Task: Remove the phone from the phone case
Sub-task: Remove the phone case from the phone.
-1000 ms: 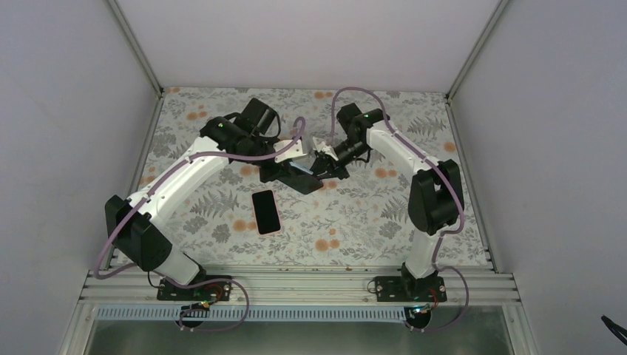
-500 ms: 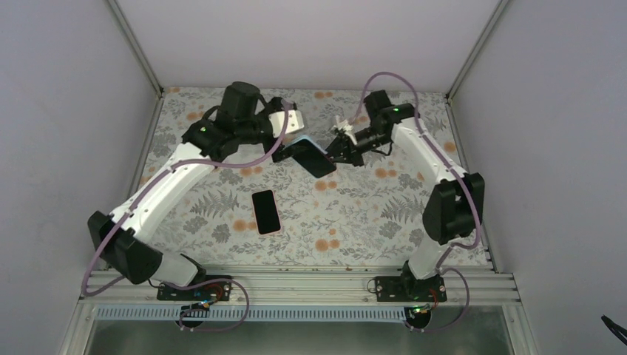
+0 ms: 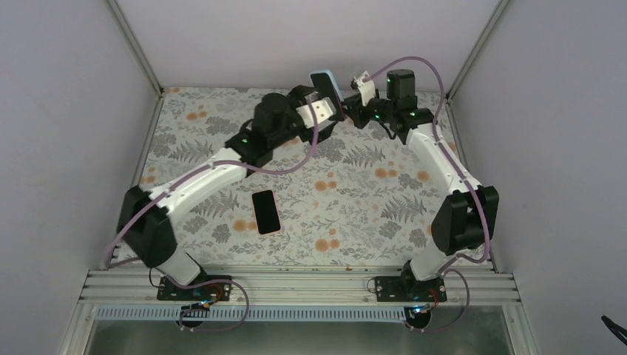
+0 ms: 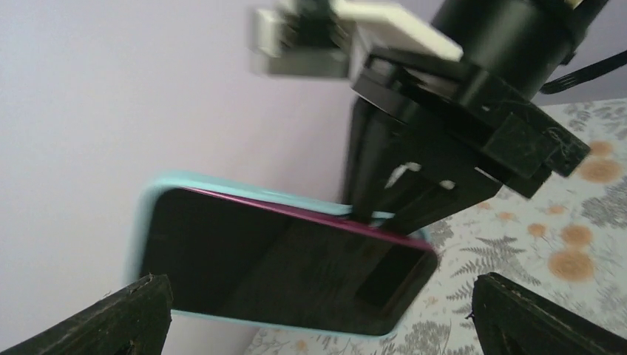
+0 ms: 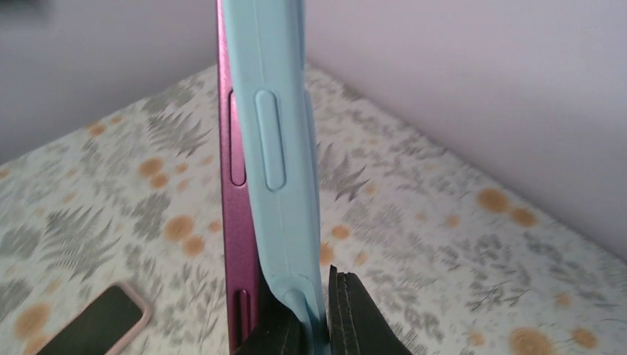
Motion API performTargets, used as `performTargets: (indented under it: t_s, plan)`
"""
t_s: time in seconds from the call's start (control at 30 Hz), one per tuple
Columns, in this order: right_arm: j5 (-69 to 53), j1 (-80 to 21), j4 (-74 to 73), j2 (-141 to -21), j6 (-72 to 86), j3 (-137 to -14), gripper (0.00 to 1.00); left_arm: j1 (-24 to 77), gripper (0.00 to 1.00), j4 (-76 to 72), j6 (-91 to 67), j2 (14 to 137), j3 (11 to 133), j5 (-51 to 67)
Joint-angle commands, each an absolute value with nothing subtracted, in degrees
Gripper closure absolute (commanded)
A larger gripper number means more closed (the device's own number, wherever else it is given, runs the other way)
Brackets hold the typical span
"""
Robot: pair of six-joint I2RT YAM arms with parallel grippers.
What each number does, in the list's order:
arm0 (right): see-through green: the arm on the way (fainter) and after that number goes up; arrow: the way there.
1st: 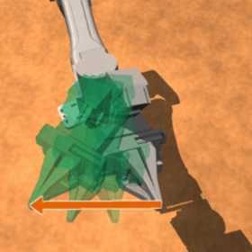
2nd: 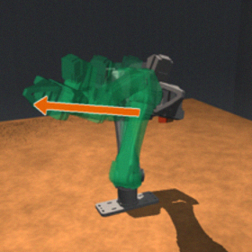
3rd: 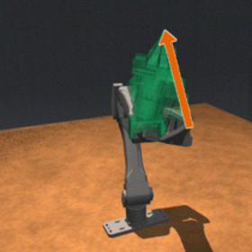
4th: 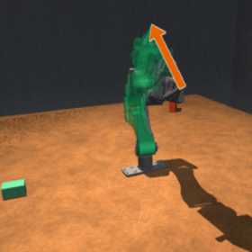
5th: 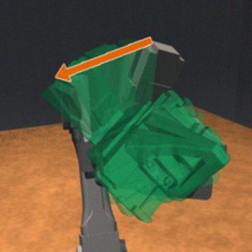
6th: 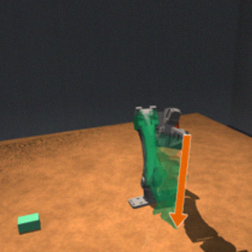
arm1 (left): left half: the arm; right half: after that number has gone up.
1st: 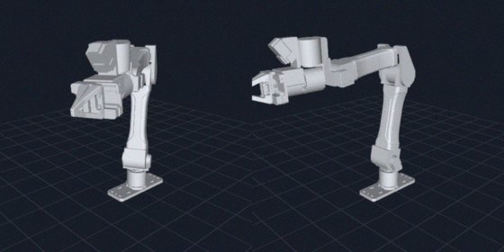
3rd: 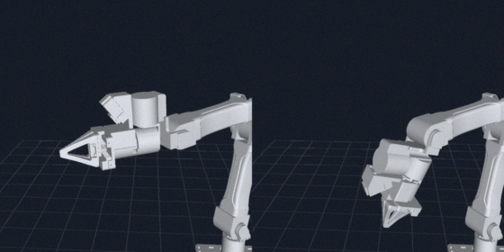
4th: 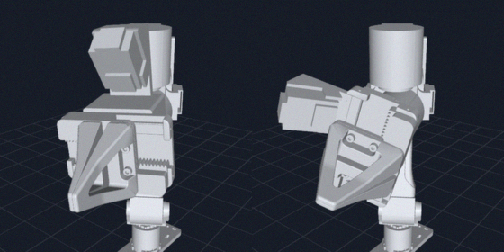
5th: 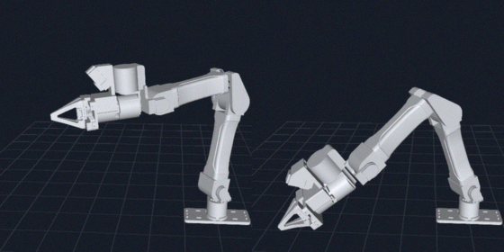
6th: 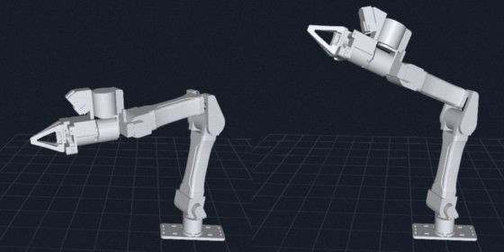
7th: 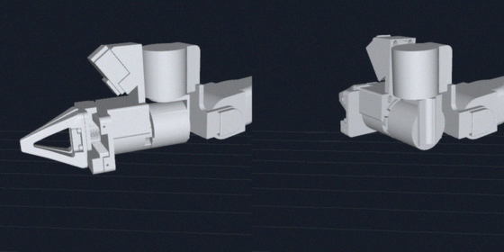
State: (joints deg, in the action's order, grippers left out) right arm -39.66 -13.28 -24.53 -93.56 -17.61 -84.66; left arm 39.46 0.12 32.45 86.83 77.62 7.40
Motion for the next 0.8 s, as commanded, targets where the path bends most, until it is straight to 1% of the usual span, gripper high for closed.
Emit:
performTargets:
  t_s: [0.0, 0.03, 0.1, 0.17, 0.37, 0.6, 0.77]
  plan:
    - [-27.3, -17.8, -10.8, -91.7, -6.3, -89.8, 0.97, 41.1, 0.00, -15.5, 26.1, 93.1, 78.7, -5.4]
    - [-25.4, -18.4, -11.4, -92.5, -5.3, -91.3, 0.97, 41.1, 0.00, -16.3, 25.0, 94.6, 79.7, -6.0]
    - [-27.4, -18.7, -15.6, -97.3, -5.2, -96.3, 0.97, 41.1, 0.00, -16.8, 22.9, 97.3, 81.9, -6.6]
    - [-27.8, -19.0, -17.4, -99.7, -4.4, -98.6, 0.97, 41.2, 0.00, -16.7, 21.6, 99.7, 84.1, -7.3]
    - [-27.0, -20.1, -15.4, -99.7, -3.5, -97.3, 0.97, 41.2, 0.00, -18.9, 20.5, 102.6, 85.9, -13.5]
    - [-27.5, -20.1, -14.1, -99.1, -2.3, -96.6, 0.97, 41.2, 0.00, -20.2, 22.5, 104.2, 86.4, -16.1]
    - [-25.7, -20.1, -14.1, -97.6, -2.7, -95.5, 0.97, 41.2, 0.00, -25.0, 24.4, 102.9, 81.6, -20.1]
